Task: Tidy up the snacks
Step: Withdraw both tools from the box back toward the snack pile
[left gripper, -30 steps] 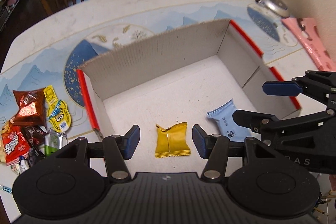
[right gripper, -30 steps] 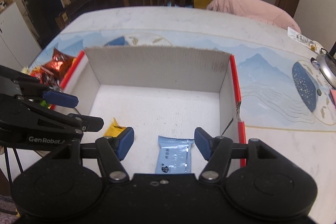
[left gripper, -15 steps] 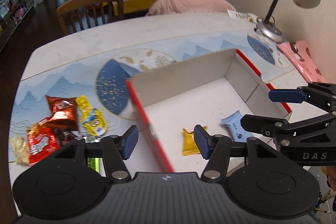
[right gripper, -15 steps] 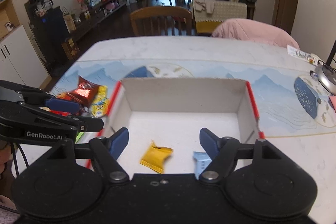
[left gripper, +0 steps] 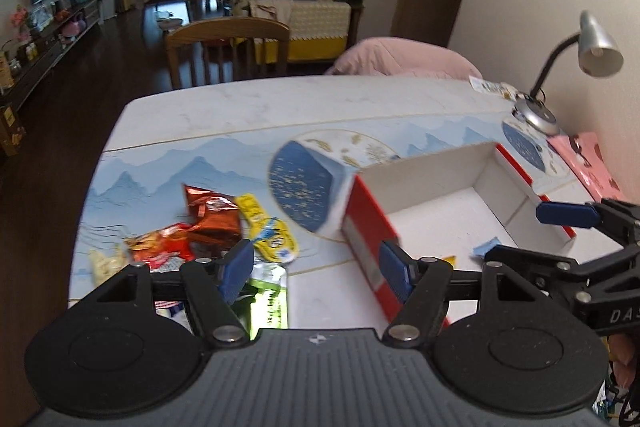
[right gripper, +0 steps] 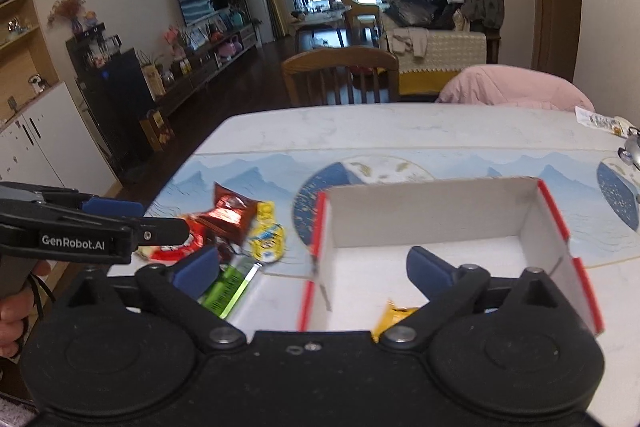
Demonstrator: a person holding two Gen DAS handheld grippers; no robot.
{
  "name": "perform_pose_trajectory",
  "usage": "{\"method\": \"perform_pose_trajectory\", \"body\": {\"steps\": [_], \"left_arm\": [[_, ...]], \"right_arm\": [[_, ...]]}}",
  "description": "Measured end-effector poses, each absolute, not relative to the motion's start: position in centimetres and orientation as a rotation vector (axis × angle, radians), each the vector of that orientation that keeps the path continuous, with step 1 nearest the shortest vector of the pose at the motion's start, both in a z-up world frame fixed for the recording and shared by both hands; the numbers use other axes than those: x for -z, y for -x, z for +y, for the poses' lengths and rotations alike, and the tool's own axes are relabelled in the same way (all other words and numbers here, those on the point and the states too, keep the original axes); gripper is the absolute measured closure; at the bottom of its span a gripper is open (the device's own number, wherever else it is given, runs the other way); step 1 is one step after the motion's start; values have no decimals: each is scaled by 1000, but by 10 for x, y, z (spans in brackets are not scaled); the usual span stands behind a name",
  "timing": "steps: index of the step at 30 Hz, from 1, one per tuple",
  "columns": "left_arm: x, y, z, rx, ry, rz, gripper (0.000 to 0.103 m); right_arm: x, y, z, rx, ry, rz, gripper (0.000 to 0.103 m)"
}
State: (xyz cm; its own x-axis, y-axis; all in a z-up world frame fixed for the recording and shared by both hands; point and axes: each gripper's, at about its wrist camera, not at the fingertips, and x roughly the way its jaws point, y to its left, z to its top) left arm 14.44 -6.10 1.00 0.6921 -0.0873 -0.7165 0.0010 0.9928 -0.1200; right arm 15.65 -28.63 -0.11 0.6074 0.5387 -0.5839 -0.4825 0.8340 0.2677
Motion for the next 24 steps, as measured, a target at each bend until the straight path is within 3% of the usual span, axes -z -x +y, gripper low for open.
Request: {"method": "perform_pose_trajectory", "body": {"steps": [2, 5, 24], "left_arm": [[-11, -138, -48, 43, 125, 790, 26], [-10, -130, -26, 29, 147, 769, 23], [57, -109, 105, -271, 238, 919, 22]], "right_arm": [[2, -153, -276, -591, -82, 703, 0], [5, -148, -259, -593, -84, 708, 0], [72, -154, -145, -545, 22, 857, 0]]}}
